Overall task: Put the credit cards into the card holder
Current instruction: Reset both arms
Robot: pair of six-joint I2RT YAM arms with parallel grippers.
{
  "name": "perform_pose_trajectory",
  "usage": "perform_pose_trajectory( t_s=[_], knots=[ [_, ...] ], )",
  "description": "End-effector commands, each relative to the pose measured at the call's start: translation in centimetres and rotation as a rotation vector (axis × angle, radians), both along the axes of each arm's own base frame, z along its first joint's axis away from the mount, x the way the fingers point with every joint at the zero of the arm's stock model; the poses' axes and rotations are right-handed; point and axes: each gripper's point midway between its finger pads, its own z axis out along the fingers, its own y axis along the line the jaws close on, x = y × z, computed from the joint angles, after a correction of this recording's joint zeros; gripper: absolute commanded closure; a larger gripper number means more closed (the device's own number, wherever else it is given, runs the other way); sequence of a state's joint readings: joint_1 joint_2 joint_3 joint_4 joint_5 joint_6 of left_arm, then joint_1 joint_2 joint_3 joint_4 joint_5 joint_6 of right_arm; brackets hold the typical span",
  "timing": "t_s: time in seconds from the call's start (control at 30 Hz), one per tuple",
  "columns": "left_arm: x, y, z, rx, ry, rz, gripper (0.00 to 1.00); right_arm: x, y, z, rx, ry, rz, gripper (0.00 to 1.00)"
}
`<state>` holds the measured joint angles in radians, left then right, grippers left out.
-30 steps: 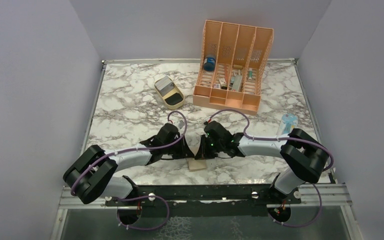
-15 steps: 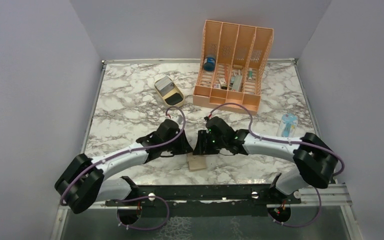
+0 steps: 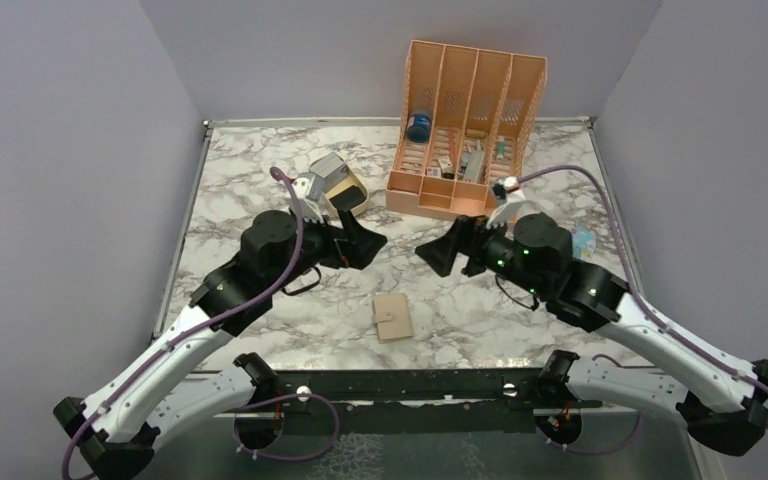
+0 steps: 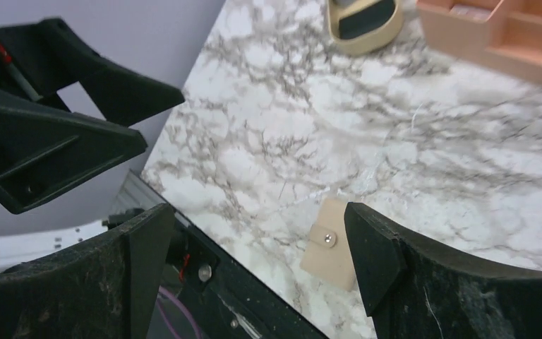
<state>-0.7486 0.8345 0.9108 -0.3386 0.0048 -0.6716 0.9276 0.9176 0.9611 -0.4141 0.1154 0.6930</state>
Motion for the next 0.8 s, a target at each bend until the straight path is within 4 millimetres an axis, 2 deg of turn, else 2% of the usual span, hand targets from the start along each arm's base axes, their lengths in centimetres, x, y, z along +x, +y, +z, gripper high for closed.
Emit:
perform_pose_trajectory(
  t_s=[0.0, 0.13, 0.27, 0.4, 0.63, 0.77],
  knots=[
    [-1.2, 2.2, 4.4, -0.001, -0.139, 0.009, 0.01, 0.6, -5.5, 3.4, -0.054, -0.102, -0.174, 0.07],
    [-2.4, 3.3, 7.3, -0.032, -0.239, -0.008, 0.01, 0.1, -8.4, 5.6, -0.022, -0.15, -0.253, 0.07],
    [-3.2, 3.9, 8.2, -0.03, -0.29, -0.027, 0.01, -0.4, -9.5, 5.9, 0.019, -0.157, -0.278, 0.07],
    [-3.3, 4.3, 7.8, -0.036, -0.284, -0.008, 0.01, -0.7, -9.4, 5.0, 0.047, -0.127, -0.282, 0.07],
    [-3.2, 4.1, 5.9, -0.026, -0.239, -0.005, 0.01, -0.4, -9.2, 3.4, 0.044, -0.08, -0.303, 0.07],
    [-3.1, 4.0, 5.5, -0.023, -0.228, -0.003, 0.01, -0.3, -9.2, 3.0, 0.035, -0.063, -0.319, 0.07]
  ],
)
